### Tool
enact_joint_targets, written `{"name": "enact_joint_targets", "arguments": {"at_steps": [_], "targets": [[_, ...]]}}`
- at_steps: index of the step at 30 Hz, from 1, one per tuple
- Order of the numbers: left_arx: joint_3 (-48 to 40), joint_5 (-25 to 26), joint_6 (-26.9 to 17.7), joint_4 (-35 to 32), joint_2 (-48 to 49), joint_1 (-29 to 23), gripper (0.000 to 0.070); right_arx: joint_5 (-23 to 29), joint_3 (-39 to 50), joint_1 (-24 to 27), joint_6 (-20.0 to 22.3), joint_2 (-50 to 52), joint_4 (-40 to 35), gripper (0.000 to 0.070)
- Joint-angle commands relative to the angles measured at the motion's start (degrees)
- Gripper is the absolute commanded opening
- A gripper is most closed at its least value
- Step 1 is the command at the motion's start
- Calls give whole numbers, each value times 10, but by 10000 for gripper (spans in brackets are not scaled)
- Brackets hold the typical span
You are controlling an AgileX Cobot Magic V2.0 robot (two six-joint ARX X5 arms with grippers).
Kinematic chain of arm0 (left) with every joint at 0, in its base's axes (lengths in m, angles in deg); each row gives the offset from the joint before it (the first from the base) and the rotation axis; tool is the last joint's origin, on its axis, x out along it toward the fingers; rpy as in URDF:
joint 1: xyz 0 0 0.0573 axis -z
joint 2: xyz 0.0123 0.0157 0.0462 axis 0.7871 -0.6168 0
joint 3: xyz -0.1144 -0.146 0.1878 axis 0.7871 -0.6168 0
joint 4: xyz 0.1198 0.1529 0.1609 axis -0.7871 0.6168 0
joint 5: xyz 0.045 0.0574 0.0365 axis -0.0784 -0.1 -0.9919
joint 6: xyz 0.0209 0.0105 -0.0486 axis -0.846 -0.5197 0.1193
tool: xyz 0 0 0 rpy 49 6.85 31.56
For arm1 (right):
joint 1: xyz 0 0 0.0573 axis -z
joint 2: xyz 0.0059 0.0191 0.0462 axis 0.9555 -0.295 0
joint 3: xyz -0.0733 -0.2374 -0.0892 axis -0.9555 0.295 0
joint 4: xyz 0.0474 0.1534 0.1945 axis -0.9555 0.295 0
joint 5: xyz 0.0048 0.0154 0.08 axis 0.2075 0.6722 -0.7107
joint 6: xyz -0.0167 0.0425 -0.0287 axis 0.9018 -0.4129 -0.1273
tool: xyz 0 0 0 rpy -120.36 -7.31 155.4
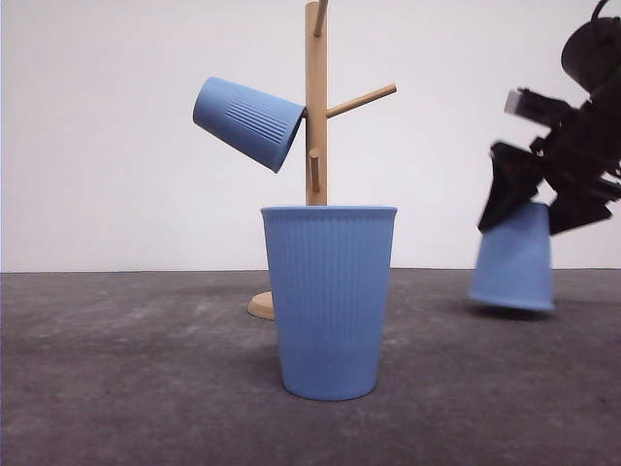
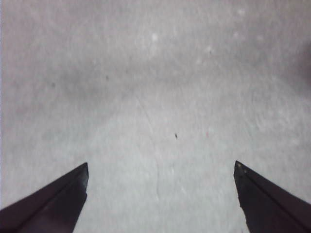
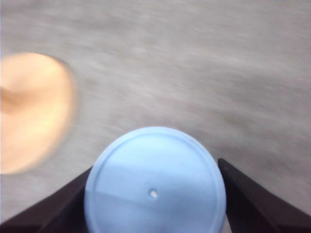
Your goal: Place three cups
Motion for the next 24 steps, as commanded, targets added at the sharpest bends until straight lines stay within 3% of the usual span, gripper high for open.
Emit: {"name": "enact_joint_targets", "arguments": {"at_steps": [1,12,21,24], "targets": [[4,0,-5,-11,-7,2,554,-43,-36,10,-32,-5,-5,267],[4,1,-8,-36,-7,2,553,-236,-190,45,-145,-5,-10,267],[4,1,-7,-36,-7,2,553,-344,-249,37,-211,-5,-46,268],[4,1,-7,-35,-7,2,553,-347,-249,30,-211,-5,-39,268]]}}
